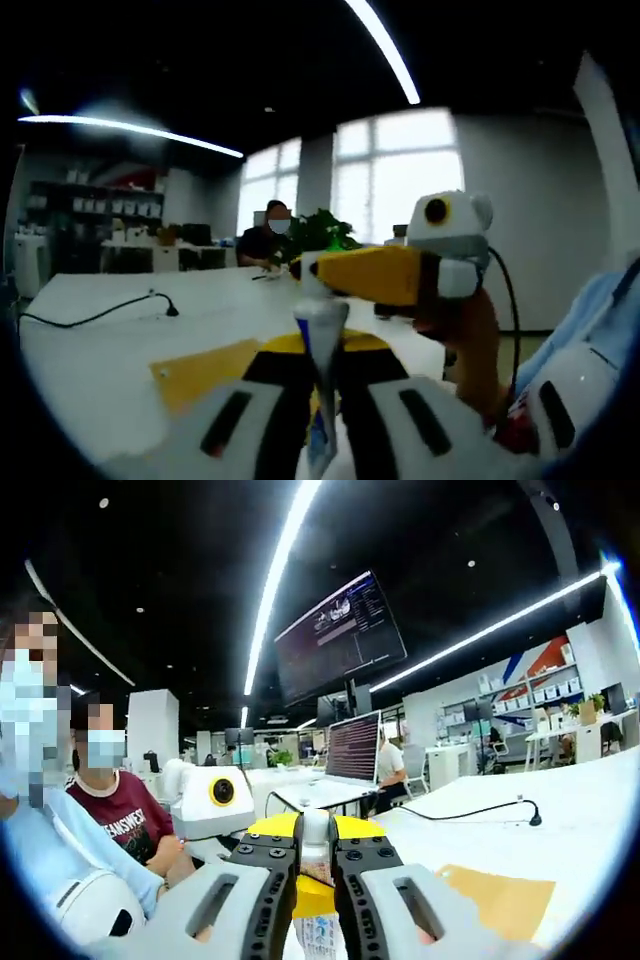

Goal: Pick up the toothpaste unscrew the cap squeeze it onto the small board screw the cap back on and return it to the table

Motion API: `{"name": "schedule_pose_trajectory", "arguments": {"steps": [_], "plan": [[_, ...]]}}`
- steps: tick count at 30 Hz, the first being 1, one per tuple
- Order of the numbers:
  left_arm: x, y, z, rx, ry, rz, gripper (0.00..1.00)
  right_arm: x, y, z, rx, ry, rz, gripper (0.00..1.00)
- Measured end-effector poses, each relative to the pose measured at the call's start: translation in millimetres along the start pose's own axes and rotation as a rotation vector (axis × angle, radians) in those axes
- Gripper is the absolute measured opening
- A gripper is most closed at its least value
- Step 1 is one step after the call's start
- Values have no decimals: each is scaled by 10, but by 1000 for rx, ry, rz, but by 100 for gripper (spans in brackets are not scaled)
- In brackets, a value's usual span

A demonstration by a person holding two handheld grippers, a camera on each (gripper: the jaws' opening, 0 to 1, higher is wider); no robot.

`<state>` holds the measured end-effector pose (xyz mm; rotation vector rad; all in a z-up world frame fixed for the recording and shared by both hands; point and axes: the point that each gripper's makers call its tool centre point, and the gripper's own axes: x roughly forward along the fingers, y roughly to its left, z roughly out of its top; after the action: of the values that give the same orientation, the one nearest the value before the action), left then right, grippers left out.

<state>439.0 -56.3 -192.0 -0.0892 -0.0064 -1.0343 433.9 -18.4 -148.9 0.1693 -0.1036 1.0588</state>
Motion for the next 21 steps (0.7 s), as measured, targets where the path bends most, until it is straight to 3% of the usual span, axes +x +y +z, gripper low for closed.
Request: {"name": "schedule_pose_trajectory", "arguments": {"steps": [4,7,13,18,21], "plan": [[95,28,61,-17,-25,30,7,-11,-95,67,-59,-25,-108,9],[118,87,87,70,-38,94,7,-23,-102,87,-80,-39,-154,9],[205,128,166,89,-63,145,7,-24,-187,165,-158,-53,-253,9],[271,245,102,95,-49,206,7,12,-317,107,-149,-50,-289,9],[291,304,72,117,-57,278,7,12,-362,76,-138,-64,-307,9]]}}
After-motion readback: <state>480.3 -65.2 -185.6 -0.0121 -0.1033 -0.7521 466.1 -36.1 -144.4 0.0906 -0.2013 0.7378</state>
